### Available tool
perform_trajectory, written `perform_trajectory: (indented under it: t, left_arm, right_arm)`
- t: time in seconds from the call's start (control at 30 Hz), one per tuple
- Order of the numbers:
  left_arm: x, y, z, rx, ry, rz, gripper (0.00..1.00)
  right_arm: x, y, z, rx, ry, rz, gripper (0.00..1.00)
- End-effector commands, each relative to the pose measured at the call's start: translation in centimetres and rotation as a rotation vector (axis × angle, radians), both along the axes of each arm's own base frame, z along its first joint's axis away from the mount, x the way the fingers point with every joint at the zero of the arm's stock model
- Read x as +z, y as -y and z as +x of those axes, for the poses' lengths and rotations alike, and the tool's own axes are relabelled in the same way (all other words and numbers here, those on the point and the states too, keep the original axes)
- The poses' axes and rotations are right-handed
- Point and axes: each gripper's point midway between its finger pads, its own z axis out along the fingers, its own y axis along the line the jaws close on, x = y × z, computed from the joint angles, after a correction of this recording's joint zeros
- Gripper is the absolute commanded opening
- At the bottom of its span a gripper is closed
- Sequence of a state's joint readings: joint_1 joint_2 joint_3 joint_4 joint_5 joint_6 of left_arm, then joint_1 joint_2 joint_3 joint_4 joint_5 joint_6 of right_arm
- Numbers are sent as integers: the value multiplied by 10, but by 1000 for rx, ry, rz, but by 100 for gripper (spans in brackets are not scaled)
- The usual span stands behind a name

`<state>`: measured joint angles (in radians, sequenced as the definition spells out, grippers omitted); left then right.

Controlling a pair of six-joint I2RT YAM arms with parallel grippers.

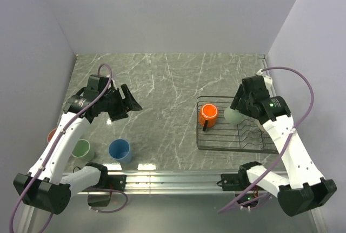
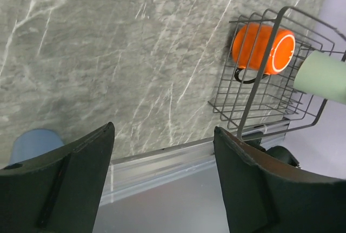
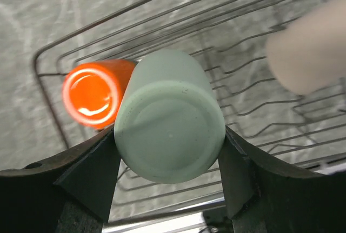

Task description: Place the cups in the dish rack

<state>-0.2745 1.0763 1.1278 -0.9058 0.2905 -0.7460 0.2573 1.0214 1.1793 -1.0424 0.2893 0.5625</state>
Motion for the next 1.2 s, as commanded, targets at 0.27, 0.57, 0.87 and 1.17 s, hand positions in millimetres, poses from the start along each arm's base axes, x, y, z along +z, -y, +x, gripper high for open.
perform_trajectory:
  t: [0.27, 0.57, 0.87, 1.17]
  left_arm:
    - [11, -15, -13, -2, 23, 88, 77]
    - [8, -20, -22, 5, -4, 109, 77]
    - [5, -23, -24, 10, -16, 124, 75]
    - [-2, -26, -29, 9, -33, 138, 75]
  right_arm:
    - [-27, 16, 28, -44, -4, -134, 0]
    - [-49, 2, 47, -24, 8, -86, 0]
    - [-69, -4, 63, -19, -1, -71, 0]
    - [-85, -8, 66, -13, -48, -70, 0]
